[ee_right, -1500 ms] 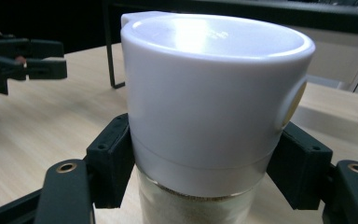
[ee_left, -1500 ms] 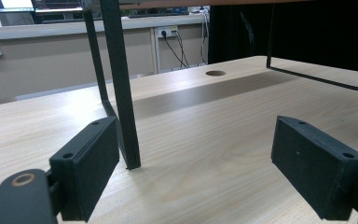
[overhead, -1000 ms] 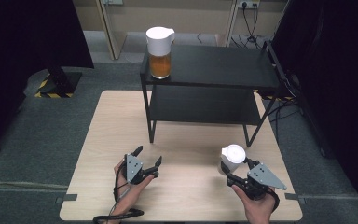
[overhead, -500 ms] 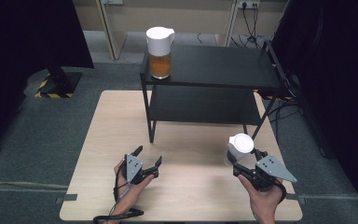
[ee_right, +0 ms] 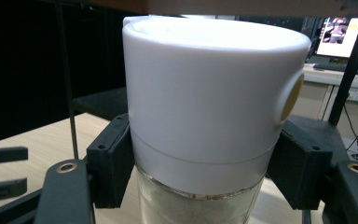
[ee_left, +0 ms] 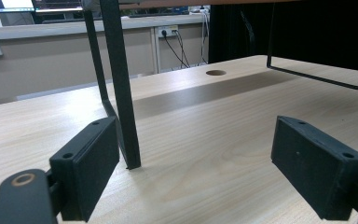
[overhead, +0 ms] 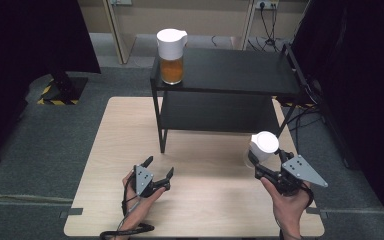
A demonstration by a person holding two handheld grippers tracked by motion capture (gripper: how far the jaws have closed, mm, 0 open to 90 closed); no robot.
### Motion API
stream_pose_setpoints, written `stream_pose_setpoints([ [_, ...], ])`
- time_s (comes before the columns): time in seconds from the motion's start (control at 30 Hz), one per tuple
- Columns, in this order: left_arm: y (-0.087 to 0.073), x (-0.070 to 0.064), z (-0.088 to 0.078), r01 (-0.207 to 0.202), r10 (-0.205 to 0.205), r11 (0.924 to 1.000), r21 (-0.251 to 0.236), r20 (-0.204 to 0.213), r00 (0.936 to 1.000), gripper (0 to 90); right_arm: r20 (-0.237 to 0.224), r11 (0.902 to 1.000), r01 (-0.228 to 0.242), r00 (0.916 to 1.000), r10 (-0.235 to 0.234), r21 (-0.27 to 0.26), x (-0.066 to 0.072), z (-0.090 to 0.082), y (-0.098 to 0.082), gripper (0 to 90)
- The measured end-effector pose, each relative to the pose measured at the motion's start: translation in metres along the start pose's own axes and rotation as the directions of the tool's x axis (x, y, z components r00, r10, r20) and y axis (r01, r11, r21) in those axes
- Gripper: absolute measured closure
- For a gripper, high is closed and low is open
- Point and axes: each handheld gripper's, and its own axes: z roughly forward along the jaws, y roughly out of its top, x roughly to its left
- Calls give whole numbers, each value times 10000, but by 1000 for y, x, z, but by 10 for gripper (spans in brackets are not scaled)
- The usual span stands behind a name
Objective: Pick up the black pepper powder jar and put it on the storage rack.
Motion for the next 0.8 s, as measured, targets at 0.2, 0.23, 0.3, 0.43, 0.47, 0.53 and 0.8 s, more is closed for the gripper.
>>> stream_pose_setpoints([
  [0.2, 0, 0, 0, -33, 33, 10000, 19, -1, 10000, 146, 16, 9998, 92, 10000, -92, -160, -2, 2, 10, 307],
  [0.23, 0, 0, 0, -30, 30, 10000, 19, -1, 10000, 146, 13, 9998, 109, 9999, -109, -183, -2, 3, 11, 307],
  [0.3, 0, 0, 0, -20, 20, 10000, 14, -6, 10000, 146, 14, 9997, 133, 9999, -132, -206, -3, 4, 16, 307],
  [0.43, 0, 0, 0, -28, 28, 10000, 16, -9, 10000, 146, 1, 9993, 143, 9999, -144, -342, -5, 6, 24, 307],
  [0.47, 0, 0, 0, -20, 20, 10000, 16, -14, 10000, 146, -2, 9992, 149, 9999, -149, -374, -5, 6, 25, 307],
  [0.53, 0, 0, 0, -32, 32, 10000, 19, -9, 10000, 146, -10, 9989, 191, 9998, -192, -426, -5, 7, 30, 307],
  [0.8, 0, 0, 0, -32, 32, 10000, 11, -7, 10000, 146, -22, 9975, 251, 9997, -253, -653, -9, 11, 45, 307],
])
